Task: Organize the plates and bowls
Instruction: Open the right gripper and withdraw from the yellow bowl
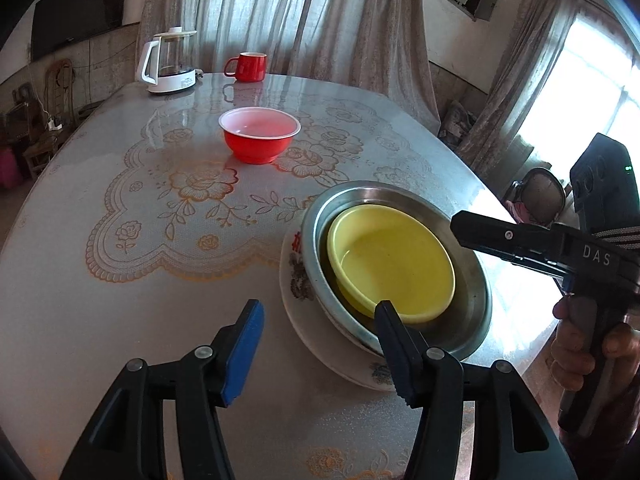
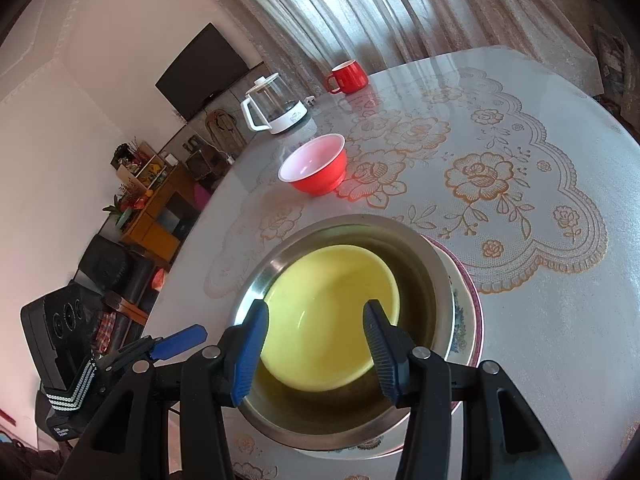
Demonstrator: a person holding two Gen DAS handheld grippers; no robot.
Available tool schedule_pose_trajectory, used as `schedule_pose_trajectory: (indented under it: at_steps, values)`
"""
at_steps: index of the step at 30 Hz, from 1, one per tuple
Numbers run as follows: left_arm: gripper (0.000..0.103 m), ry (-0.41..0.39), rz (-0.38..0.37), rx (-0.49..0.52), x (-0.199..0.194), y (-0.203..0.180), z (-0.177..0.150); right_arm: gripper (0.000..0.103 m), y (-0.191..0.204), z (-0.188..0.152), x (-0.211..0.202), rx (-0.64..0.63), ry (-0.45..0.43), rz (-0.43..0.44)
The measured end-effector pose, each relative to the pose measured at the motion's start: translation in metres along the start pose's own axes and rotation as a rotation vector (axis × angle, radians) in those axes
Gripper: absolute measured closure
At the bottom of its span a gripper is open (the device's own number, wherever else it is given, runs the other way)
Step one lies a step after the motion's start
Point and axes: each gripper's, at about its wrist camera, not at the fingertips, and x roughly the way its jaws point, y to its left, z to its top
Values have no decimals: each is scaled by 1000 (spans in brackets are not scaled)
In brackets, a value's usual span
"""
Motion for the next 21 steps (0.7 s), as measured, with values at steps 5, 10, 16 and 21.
schedule_pose_trajectory:
  at_steps: [5,10,16,21]
  values:
    - [44,2,28,-22,2,13,3,53,0,11,8,28,2,20]
    - [42,4,70,-41,4,32,9,53,0,18,18,58,18,42]
    - [42,19,134,-80,6,68,17,50,1,28,31,90,31,57]
    - [42,42,144,-217,12,110,30,44,0,42,45,125,51,63]
